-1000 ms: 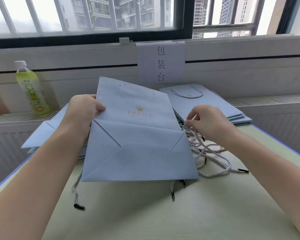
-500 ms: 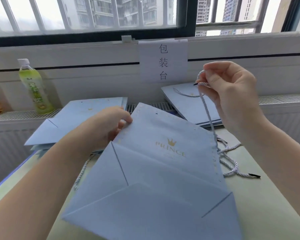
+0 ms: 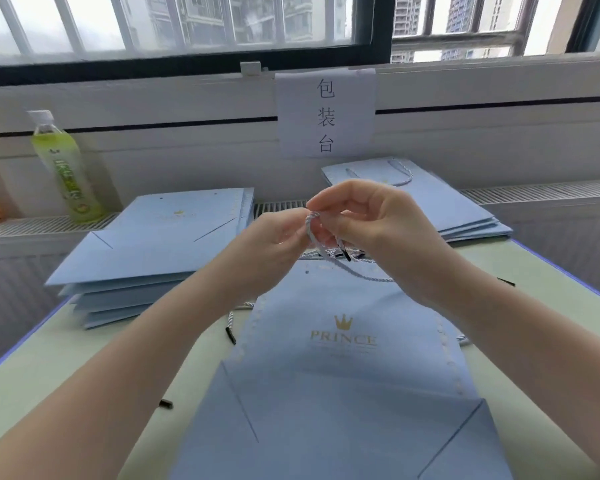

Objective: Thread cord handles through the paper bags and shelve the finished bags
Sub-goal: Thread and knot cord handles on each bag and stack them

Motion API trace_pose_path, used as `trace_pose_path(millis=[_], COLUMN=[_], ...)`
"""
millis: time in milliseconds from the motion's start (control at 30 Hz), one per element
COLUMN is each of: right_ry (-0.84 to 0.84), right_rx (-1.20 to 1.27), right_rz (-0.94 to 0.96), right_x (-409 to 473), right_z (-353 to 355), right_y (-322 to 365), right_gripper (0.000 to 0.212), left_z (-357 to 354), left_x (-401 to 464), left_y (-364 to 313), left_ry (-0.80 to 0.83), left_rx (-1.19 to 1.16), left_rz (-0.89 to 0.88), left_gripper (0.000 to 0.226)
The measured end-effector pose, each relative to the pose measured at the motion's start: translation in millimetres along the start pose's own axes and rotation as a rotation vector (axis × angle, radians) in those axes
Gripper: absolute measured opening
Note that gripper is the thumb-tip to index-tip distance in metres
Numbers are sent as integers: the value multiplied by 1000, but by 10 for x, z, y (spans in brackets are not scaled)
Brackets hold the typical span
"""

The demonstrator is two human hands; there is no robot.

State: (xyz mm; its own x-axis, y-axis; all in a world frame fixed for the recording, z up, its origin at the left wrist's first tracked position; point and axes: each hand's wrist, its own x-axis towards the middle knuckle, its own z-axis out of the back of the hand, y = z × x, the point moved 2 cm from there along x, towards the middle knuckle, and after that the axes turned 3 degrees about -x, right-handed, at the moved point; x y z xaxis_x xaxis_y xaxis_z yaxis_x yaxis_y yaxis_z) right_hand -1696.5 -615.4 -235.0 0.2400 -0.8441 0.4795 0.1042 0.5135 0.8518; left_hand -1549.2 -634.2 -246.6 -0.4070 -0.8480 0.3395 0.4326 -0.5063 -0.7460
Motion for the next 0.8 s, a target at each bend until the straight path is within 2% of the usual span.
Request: trace_pose_path(millis=[100, 167, 300, 400, 500, 600, 667, 700, 767, 800], right_ry=[-86, -145, -271, -376, -454, -522, -513, -467, -320, -230], right_rx=[-41, -53, -70, -64, 42, 50, -152, -351, -758, -838], right_rz=[44, 27, -67, -140, -231, -309, -315, -283, -153, -69], right_x=[36, 65, 113, 152, 186, 212, 224, 221, 200, 189], right_z=[61, 121, 291, 439, 540, 579, 595, 594, 531, 463], right_y=[9, -34, -185, -279, -386, -474, -535, -554, -569, -569], right_gripper=[18, 21, 20, 16, 16, 23, 23, 22, 22, 23], left_z=[-64, -47, 7, 35, 69, 83, 58, 40, -11, -41], left_x=[-5, -20, -35, -14, 6, 27, 31, 29, 28, 27], left_y=[6, -10, -91, -99, -21, 127, 199, 208, 185, 167], left_ry=[42, 52, 15, -56, -129, -197, -189, -176, -136, -114], left_rx=[-397, -571, -662, -676, -526, -148, 40, 88, 123, 130], left_rz=[115, 147, 34, 36, 79, 97, 91, 82, 62, 52], left_gripper=[42, 45, 20, 28, 31, 29, 26, 24, 22, 22])
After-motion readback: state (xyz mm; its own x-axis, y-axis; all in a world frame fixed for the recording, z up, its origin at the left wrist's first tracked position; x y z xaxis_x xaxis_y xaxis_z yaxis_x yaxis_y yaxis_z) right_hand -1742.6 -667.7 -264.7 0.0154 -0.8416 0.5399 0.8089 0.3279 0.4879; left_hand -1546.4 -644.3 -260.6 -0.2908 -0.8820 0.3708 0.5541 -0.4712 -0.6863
